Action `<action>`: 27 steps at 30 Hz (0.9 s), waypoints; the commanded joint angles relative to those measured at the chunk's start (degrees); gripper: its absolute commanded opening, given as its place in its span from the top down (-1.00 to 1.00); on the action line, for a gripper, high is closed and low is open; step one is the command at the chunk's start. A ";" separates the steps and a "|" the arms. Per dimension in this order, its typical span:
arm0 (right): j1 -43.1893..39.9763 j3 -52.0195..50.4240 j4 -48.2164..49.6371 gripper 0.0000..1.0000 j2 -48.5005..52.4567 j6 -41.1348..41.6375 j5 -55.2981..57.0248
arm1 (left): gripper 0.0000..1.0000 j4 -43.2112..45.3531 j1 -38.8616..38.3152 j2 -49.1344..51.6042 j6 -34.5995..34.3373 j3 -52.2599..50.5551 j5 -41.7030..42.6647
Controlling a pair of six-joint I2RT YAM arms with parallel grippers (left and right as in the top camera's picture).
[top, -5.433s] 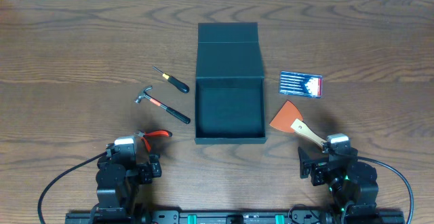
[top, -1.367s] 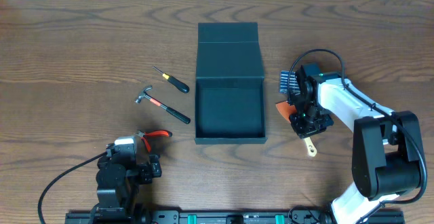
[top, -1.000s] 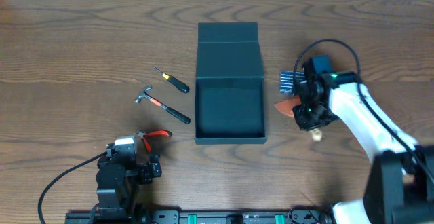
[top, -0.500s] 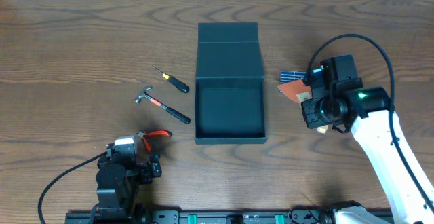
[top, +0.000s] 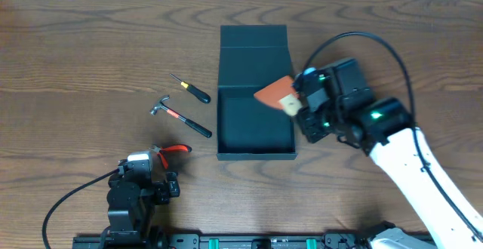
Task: Pack container
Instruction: 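Lift the scraper with the right gripper and lower it into the black box, then release the scraper and move the right gripper to the screwdriver case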
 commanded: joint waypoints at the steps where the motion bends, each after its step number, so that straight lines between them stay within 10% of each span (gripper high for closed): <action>1: 3.10 1.40 0.94 0.56 4.11 1.44 -1.09 | -0.96 0.02 0.13 -0.37 0.37 0.09 -0.68; 20: 9.29 1.40 12.61 0.56 27.71 -1.11 -1.03 | -0.97 0.02 0.13 -0.37 0.35 0.09 -0.68; 27: 9.29 1.42 12.11 -0.04 28.87 -1.18 -1.03 | -0.97 0.02 0.13 -0.37 0.37 0.09 -0.68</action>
